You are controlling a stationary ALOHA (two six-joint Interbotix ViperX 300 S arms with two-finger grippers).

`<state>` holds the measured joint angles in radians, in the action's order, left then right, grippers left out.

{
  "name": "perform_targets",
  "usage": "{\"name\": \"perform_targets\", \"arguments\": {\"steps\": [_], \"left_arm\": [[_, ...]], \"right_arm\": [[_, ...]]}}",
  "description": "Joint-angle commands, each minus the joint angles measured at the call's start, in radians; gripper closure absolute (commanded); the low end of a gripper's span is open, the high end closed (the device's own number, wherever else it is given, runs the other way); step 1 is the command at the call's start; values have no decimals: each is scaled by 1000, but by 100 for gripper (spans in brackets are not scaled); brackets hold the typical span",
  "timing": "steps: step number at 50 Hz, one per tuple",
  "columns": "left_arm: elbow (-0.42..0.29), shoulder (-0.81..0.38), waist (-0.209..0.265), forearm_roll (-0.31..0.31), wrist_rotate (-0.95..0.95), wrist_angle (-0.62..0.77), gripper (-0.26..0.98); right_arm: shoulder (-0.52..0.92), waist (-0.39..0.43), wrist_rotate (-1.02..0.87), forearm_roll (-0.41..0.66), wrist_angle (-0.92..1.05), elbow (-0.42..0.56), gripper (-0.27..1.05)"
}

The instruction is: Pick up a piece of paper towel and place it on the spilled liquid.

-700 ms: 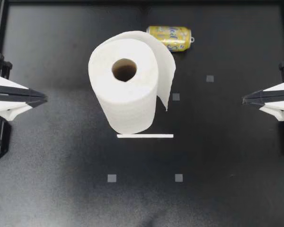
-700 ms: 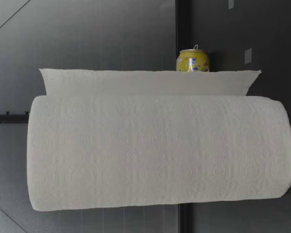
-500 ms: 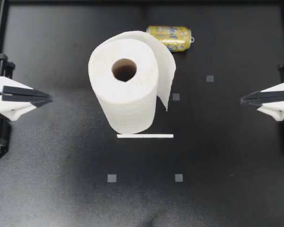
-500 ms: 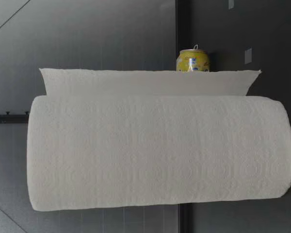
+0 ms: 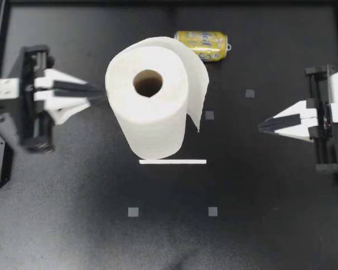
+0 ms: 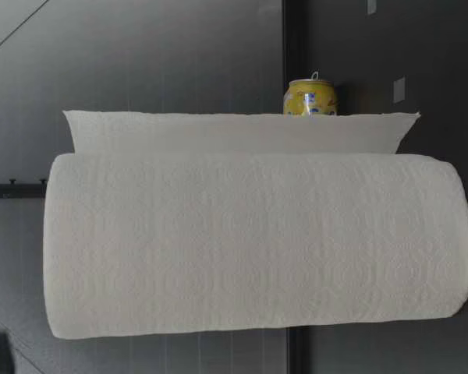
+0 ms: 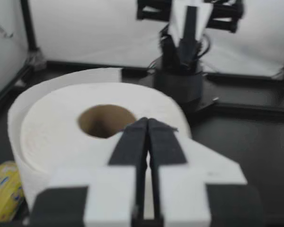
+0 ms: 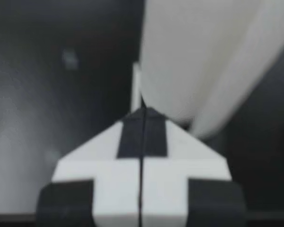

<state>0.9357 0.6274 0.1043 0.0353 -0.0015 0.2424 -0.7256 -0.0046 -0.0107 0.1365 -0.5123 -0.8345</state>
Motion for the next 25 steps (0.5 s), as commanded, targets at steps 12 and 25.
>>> {"name": "perform_targets", "arguments": {"steps": [12, 25], "left_arm": [[-146, -110, 29, 2, 11, -123, 62], [-183, -138, 46, 0, 11, -179, 62]], "right_arm": [[114, 114, -170, 336, -503, 166, 83], [259, 443, -655, 900, -851, 181, 83]]}}
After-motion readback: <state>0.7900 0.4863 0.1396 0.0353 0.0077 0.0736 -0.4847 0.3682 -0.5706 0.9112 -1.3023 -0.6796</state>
